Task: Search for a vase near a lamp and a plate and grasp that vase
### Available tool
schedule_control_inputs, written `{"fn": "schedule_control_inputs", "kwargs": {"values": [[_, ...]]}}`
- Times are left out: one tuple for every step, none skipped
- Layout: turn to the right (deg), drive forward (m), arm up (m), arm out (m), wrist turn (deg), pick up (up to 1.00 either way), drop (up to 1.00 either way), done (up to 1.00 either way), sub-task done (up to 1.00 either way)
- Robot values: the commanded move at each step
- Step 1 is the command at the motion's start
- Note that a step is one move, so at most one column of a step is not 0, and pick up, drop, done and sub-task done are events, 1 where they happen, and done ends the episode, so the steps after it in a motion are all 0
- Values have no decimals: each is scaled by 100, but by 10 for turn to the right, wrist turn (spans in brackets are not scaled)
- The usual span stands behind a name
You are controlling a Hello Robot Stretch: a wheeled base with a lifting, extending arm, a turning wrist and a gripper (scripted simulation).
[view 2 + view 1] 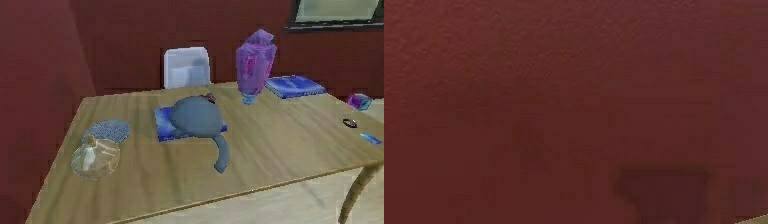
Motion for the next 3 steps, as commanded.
{"fn": "schedule_control_inputs", "kwargs": {"values": [[-240, 0, 0, 0, 0, 0, 0, 0, 0], [0, 0, 50, 0, 0, 0, 0, 0, 0], [0, 0, 38, 0, 0, 0, 0, 0, 0]]}}
